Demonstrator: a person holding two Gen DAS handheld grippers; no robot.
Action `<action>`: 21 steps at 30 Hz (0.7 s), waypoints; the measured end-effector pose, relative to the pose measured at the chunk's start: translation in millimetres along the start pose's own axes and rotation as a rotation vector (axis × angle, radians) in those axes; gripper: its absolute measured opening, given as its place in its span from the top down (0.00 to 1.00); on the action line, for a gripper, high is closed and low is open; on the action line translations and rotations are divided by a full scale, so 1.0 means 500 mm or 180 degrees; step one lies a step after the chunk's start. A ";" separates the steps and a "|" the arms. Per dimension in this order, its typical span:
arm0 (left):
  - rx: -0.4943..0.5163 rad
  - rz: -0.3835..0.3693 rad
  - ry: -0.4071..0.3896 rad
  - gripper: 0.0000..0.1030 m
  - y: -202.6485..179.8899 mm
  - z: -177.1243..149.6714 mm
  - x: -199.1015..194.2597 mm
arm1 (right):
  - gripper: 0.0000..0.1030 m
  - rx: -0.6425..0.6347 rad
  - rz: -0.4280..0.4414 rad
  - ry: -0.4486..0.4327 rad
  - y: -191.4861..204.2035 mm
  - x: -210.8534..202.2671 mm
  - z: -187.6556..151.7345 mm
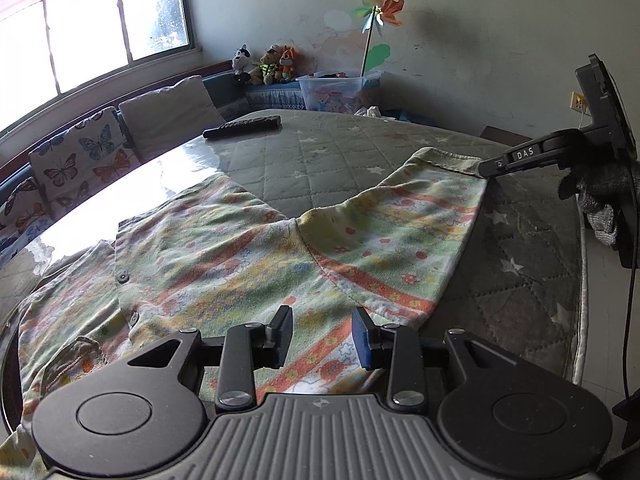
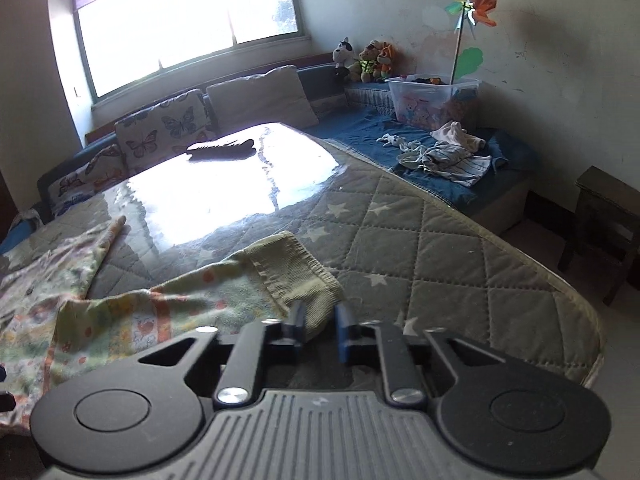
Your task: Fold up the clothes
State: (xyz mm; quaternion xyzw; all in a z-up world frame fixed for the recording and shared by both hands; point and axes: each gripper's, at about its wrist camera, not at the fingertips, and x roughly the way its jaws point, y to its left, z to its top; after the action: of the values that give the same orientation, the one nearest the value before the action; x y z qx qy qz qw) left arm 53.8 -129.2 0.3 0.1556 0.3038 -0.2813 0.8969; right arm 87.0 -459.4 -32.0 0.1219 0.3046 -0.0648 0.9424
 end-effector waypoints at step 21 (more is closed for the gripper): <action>-0.0043 -0.0008 0.0028 0.66 -0.004 0.003 0.010 | 0.75 0.0142 0.0013 -0.0022 -0.002 0.011 -0.001</action>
State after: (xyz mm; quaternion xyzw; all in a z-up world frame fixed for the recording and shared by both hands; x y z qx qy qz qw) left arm 56.7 -133.3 -2.0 0.1504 0.3099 -0.2796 0.8962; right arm 90.8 -460.6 -36.0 0.1433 0.2996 -0.0701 0.9406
